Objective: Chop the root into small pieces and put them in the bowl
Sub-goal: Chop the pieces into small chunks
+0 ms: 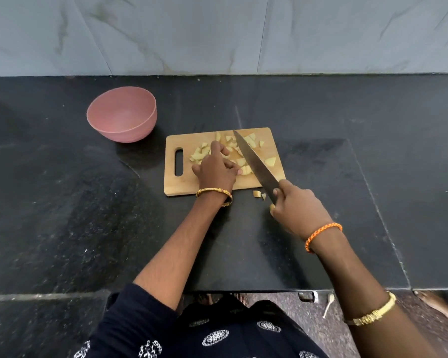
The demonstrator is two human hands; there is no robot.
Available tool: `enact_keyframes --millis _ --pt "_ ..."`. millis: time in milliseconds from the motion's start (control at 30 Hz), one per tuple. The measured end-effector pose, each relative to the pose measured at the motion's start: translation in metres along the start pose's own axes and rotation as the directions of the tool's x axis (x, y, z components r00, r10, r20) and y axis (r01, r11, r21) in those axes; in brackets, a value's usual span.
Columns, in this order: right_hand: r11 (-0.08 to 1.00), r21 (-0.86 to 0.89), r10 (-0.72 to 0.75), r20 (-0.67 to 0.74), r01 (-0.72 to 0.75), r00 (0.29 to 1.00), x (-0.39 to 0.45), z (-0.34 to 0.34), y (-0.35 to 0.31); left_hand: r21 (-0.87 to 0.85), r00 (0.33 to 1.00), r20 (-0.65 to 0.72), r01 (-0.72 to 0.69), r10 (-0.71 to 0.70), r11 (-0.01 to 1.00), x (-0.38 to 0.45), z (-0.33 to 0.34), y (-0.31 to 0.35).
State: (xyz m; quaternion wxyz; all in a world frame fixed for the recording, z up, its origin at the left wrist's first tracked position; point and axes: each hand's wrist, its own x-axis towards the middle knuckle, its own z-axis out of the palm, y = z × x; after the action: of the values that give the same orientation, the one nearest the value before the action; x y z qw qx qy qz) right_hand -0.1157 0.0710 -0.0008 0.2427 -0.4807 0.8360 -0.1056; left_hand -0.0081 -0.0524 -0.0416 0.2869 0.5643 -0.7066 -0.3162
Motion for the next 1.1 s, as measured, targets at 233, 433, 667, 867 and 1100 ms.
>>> enact_keyframes --millis 233,433,667,867,1100 --pt "0.999 -0.024 -0.042 -0.016 0.042 0.999 0.014 0.012 -0.022 0.070 1.000 0.005 -0.015 0.014 0.997 0.002 -0.002 -0.002" --pt "0.996 -0.071 -0.060 -0.044 0.057 0.997 0.014 0.017 -0.022 0.093 1.000 0.013 -0.007 0.006 0.996 0.002 0.000 -0.002" --pt "0.983 -0.177 -0.054 0.017 0.056 0.998 0.018 0.016 -0.029 0.120 1.000 0.008 0.014 -0.015 0.993 0.002 -0.002 0.001" --pt "0.987 -0.159 0.002 0.140 0.021 0.990 0.007 0.003 -0.022 0.102 0.997 -0.063 0.053 -0.047 0.993 0.000 -0.002 0.005" --pt "0.995 0.102 -0.022 0.045 0.017 0.999 0.006 -0.028 0.006 0.078 0.994 -0.085 -0.058 0.065 0.995 -0.007 -0.009 0.002"
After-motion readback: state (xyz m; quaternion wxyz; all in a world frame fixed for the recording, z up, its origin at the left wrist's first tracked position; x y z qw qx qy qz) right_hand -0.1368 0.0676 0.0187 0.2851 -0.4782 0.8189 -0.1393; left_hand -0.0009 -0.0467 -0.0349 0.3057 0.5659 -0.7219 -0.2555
